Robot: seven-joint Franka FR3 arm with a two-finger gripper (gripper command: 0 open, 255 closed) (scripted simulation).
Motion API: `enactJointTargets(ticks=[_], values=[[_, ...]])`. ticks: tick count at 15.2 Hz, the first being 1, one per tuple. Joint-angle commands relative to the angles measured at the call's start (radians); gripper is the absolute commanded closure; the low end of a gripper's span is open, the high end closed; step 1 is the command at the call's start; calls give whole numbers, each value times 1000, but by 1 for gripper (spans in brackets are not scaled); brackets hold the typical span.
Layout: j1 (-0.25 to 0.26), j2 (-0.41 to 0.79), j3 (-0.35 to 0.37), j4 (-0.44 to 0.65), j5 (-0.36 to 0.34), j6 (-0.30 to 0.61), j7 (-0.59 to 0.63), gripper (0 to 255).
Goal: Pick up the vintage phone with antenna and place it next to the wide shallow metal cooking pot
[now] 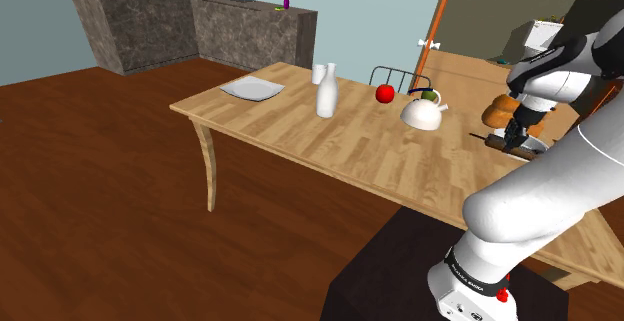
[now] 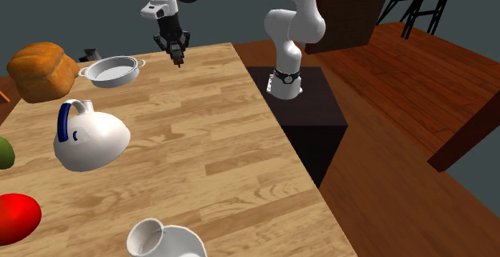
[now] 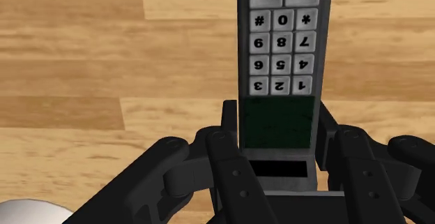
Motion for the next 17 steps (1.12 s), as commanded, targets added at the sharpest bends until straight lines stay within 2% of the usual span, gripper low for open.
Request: enactJointTargets(ticks=[1, 4, 9, 17], values=[[-15, 12, -39, 11, 5, 2, -59, 255], [-40, 28, -103, 33, 13, -1, -155, 255], [-24, 86, -132, -3, 63, 72, -194, 255], [-5, 212, -164, -47, 202, 185, -299, 255]])
